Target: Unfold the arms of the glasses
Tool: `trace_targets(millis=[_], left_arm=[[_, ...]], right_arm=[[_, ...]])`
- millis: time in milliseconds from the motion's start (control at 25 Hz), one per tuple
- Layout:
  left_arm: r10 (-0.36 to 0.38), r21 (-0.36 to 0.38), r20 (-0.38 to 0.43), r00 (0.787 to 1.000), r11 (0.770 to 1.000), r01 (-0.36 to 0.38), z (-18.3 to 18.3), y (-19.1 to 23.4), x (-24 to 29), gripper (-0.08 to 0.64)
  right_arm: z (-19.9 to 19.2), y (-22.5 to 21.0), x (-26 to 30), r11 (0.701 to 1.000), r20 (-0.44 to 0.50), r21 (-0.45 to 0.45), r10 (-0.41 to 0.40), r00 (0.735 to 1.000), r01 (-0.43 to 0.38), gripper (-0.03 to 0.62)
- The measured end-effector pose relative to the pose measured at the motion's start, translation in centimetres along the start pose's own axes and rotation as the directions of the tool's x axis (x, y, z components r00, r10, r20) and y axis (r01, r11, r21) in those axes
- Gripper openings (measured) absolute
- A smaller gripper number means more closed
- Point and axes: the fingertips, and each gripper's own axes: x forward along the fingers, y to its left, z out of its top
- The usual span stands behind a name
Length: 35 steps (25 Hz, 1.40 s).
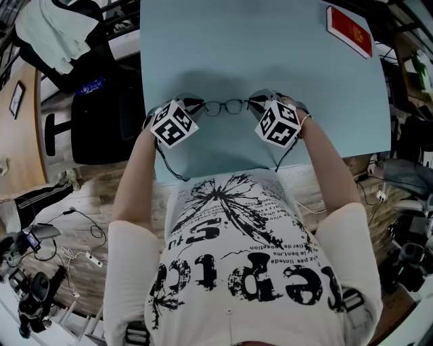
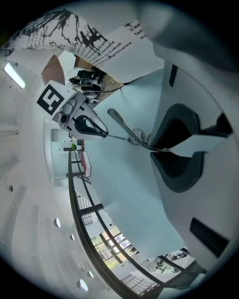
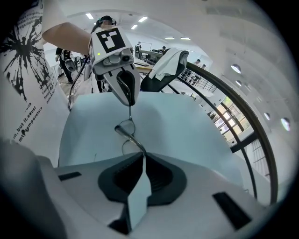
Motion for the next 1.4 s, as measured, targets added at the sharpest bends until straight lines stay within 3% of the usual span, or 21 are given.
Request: trace_targets(millis=[160, 280, 520, 640, 800, 1000, 1080, 1200, 1280, 1400], left_arm=[[0.002, 0.009, -0.006, 1.000, 1.000, -0.002, -0.2, -0.2, -0.2, 0.033], [0.005, 0.010, -0.011, 1.000, 1.000, -0.005, -0.4, -0.4, -0.3, 0.088], [0.061, -0.031, 0.025, 0.998, 0.998, -0.061, -0.7, -0.6, -1.5, 0.101], [0.127, -0.098, 0.099, 0.987, 0.988, -0.117, -0.3, -0.9, -3.0, 0.101], [0.220, -0.187, 0.175, 0.960, 0.964, -0.187, 0.1, -1.7, -5.1, 0.100], [0.347, -0.265, 0.269, 0.898, 0.923, -0.278, 1.4, -1.1, -9.3, 0.067], [0.376, -0.286, 0.320, 0.869, 0.913, -0.290, 2.7, -1.3, -10.9, 0.041], [0.406, -0.306, 0.398, 0.823, 0.904, -0.298, 5.0, -1.8, -13.4, 0.034], [0.431, -0.314, 0.452, 0.781, 0.896, -0.313, 6.7, -2.0, -15.2, 0.028], [0.457, -0.308, 0.528, 0.716, 0.889, -0.340, 9.0, -2.1, -18.0, 0.026]], right_arm=[[0.3, 0.5, 0.2, 1.000, 0.008, 0.014, 0.000, 1.000, 0.000, 0.054], [0.3, 1.3, 0.4, 1.000, 0.008, 0.025, 0.006, 1.000, -0.006, 0.096], [-0.3, 2.1, 0.0, 0.993, 0.021, 0.117, -0.034, 0.999, 0.031, 0.100], [-1.1, 2.1, -0.4, 0.967, 0.026, 0.237, -0.105, 0.994, 0.096, 0.100], [-2.0, 2.4, -1.9, 0.906, 0.023, 0.374, -0.221, 0.975, 0.197, 0.092], [-0.3, 2.3, -5.1, 0.819, 0.087, 0.512, -0.350, 0.933, 0.259, 0.025], [0.9, 1.8, -6.9, 0.774, 0.142, 0.577, -0.412, 0.900, 0.263, 0.019], [2.6, 0.6, -10.5, 0.716, 0.220, 0.644, -0.510, 0.832, 0.269, 0.012], [4.1, 0.0, -12.8, 0.704, 0.287, 0.661, -0.558, 0.779, 0.260, 0.011], [6.4, -0.3, -15.6, 0.730, 0.402, 0.638, -0.588, 0.701, 0.247, 0.011]])
